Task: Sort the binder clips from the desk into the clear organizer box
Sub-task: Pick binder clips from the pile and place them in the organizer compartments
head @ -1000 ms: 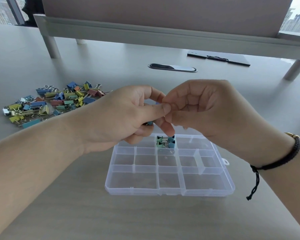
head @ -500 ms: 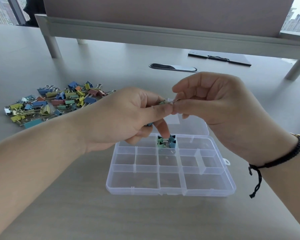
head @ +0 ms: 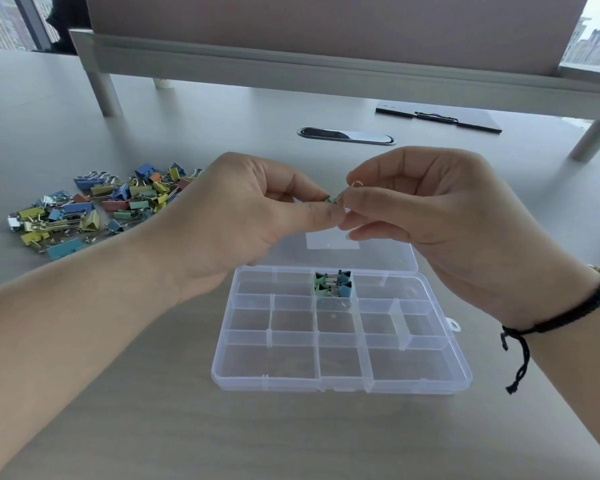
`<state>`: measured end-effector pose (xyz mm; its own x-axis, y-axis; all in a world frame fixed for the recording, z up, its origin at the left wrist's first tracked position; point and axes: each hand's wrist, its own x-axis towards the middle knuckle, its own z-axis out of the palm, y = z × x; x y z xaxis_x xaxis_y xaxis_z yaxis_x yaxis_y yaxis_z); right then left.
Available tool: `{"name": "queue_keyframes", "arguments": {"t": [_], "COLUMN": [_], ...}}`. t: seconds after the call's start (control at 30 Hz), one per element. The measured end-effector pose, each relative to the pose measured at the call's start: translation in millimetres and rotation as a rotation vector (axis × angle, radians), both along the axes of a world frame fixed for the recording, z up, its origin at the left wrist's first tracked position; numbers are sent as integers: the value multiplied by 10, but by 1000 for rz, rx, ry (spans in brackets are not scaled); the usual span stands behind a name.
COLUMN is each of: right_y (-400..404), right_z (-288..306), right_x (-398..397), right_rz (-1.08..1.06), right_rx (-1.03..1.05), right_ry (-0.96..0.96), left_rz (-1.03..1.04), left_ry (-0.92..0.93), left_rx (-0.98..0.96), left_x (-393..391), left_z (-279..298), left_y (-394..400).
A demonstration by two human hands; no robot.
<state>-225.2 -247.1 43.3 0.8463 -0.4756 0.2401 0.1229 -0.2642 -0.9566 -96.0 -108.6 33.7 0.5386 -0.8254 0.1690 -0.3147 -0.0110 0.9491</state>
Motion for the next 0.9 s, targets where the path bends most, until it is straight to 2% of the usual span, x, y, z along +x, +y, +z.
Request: {"name": "queue_keyframes", "arguments": {"t": [0.1,0.17,0.27,0.37,0.53,0.67,0.9], "right_y": [19,13,-9,-9,9,-28,-103], "right_z": [-1,5,7,-2,-12,-1,50], "right_x": [-7,-10,-18,-25,-7,-5,-40], "right_rz": [37,56,69,85,93,44,79], "right_rx": [45,101,155,127,135,25,-275], "right_ry": [13,7,28,80,75,63,169], "left_rz": [2,11,60,56,42,-55,-111], "left_ry": [91,78,-83,-146,-362,-499,-527], "left_rx": [-12,-10,-21,-19,86,246,364], "left_x": [4,-3,-27,-45,-10,-28,-41], "left_z": [14,5,-14,-15,-26,-28,-33], "left_y": [-1,-4,-10,0,25,42,40]}}
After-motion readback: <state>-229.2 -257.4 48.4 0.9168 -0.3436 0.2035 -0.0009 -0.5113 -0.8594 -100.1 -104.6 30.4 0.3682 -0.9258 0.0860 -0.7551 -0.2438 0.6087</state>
